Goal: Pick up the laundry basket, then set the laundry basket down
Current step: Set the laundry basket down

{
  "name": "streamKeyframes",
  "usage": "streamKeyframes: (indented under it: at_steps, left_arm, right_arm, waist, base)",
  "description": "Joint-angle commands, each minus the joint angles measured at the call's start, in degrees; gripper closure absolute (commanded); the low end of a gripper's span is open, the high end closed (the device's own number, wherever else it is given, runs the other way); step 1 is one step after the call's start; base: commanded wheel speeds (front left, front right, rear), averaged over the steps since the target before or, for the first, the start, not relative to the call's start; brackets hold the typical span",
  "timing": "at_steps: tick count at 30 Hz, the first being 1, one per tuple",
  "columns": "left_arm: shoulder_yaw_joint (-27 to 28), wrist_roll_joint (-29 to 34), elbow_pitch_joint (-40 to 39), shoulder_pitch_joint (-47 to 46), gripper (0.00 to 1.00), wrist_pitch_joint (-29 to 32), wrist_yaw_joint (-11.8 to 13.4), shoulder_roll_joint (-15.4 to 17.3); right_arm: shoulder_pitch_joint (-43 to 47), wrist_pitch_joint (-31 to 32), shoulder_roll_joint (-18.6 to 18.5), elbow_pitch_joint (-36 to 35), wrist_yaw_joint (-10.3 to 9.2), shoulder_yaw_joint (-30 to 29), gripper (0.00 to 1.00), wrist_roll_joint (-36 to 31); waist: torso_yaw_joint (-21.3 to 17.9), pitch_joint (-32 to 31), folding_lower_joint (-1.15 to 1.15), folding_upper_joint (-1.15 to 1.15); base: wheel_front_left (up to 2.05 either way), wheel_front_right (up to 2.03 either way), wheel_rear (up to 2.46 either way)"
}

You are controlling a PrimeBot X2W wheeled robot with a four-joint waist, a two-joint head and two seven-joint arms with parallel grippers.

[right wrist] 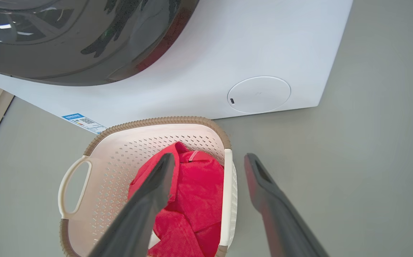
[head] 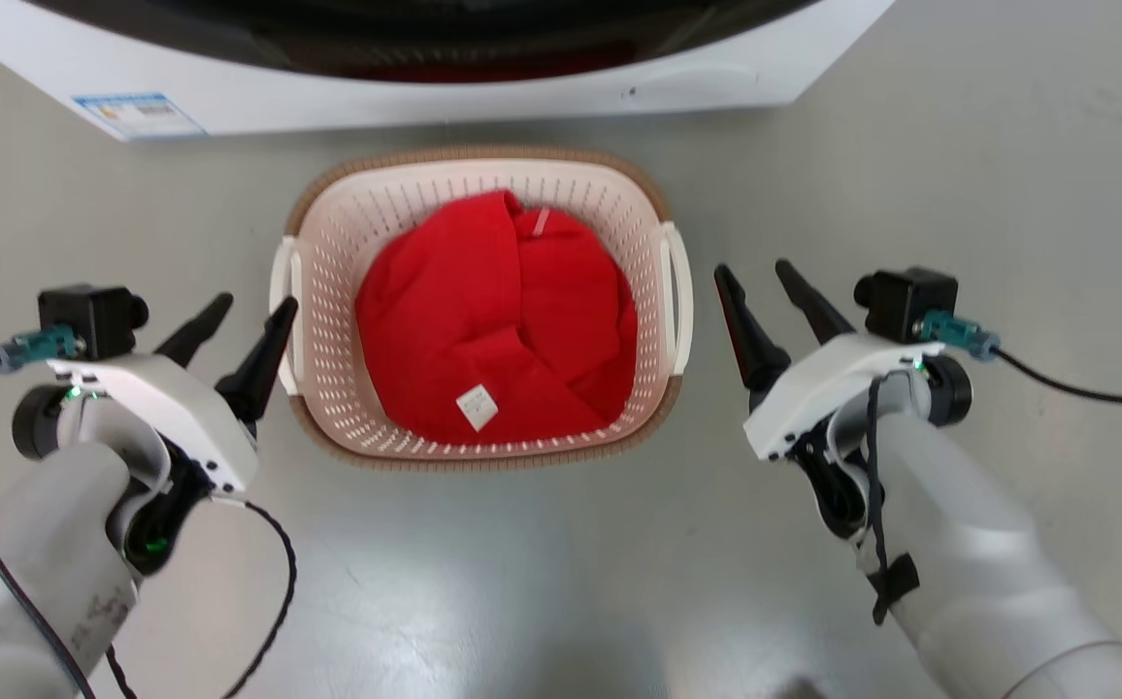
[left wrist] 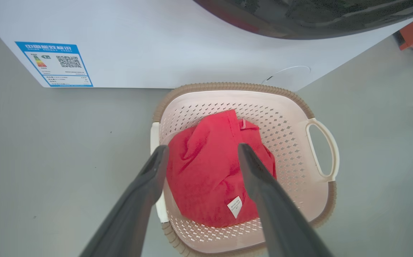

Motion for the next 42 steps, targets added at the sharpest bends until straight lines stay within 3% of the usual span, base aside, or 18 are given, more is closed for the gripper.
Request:
streamKeyframes:
  at_steps: [1, 14, 26, 42]
  left_arm:
    - [3.1, 0.8, -1.1, 1.8, 0.00, -0.3, -0.3, 1.8]
    - [14.8, 7.1, -5.0, 13.3, 0.00, -0.3, -0.3, -0.3]
    - [22.3, 13.4, -7.3, 21.1, 0.00, -0.3, -0.3, -3.5]
    - [35.3, 24.0, -16.6, 31.3, 0.00, -0.3, 1.5, -9.2]
  right_arm:
    - [3.5, -0.4, 0.8, -1.5, -0.05, 0.1, 0.00, -1.0]
    - [12.0, -0.4, 0.8, -6.5, -0.05, -3.9, 0.00, -4.2]
    - [18.2, -0.4, 0.8, -11.8, -0.05, -8.7, 0.00, -9.4]
    - [30.1, -0.4, 0.8, -25.4, -0.05, -18.4, 0.00, -18.7]
  waist:
    - [0.0, -3.2, 0.00, 0.00]
    - [0.4, -16.7, 0.00, 0.00]
    - [1.2, -25.3, 0.00, 0.00]
    - [2.1, -34.0, 0.00, 0.00]
  base:
    - [0.00, 0.00, 0.00]
    - [0.00, 0.00, 0.00]
    - [0.00, 0.00, 0.00]
    - [0.00, 0.00, 0.00]
